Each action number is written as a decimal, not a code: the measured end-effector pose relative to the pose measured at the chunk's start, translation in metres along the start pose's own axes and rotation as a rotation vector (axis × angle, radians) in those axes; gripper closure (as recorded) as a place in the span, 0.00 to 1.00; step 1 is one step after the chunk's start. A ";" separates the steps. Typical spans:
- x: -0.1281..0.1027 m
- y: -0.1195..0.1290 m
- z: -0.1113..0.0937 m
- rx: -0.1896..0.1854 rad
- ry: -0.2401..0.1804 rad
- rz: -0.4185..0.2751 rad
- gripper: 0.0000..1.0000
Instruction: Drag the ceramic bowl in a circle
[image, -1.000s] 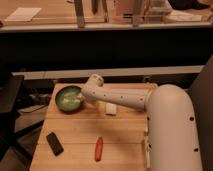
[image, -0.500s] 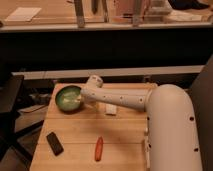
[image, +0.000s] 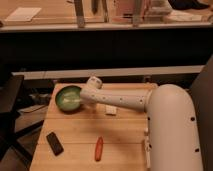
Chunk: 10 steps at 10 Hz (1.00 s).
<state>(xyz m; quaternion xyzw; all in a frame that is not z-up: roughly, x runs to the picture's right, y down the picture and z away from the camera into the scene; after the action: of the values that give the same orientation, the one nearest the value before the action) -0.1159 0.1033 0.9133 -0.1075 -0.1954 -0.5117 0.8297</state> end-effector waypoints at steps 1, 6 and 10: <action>-0.001 0.000 0.000 0.001 0.000 -0.004 0.56; -0.007 0.009 -0.004 -0.009 0.002 -0.008 0.89; -0.006 0.015 -0.006 -0.004 0.005 -0.002 0.97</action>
<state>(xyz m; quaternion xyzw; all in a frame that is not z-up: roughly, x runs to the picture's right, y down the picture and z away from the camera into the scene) -0.1043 0.1128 0.9056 -0.1077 -0.1922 -0.5131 0.8295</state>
